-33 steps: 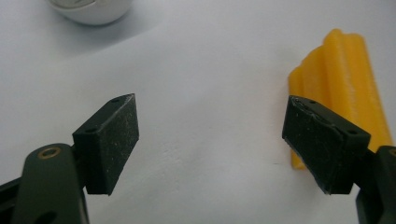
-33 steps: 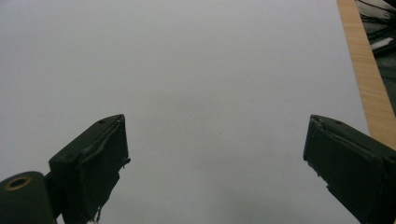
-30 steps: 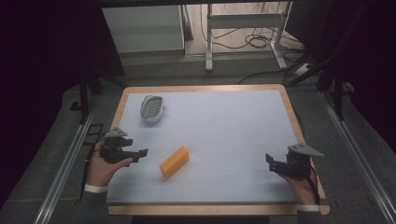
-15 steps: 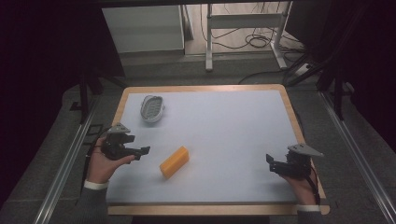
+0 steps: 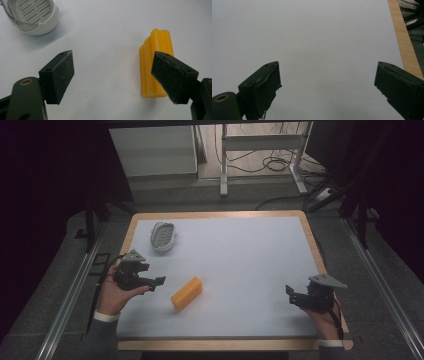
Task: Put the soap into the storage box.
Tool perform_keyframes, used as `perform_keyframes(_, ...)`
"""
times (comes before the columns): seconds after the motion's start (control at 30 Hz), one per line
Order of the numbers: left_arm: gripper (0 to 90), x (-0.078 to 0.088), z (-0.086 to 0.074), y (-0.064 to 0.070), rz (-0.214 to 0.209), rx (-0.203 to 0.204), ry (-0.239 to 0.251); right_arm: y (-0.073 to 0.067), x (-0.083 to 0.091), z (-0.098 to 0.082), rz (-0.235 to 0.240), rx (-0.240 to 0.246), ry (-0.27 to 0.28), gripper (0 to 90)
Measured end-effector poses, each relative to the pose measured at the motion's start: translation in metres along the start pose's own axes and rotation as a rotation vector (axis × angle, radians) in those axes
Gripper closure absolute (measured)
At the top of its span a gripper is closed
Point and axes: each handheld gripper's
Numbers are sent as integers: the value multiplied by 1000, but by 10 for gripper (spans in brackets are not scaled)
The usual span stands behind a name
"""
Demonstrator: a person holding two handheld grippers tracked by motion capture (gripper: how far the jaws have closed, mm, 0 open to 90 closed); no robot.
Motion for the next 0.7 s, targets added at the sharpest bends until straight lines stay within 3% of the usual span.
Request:
perform_keyframes(0.23, 193, -6, 8, 12, -3, -42, -8, 1, -1, -1, -4, -5, -6, 67)
perform_keyframes(0.7, 194, -21, 14, 31, -29, -86, -37, 2, -2, -2, -11, -10, -13, 67)
Point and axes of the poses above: each handheld gripper's, and its own axes: x roughly backward along the jaws, z roughly out of its top, y roughly to its right, and after that the axes turned 3 degrees about z, right-handed
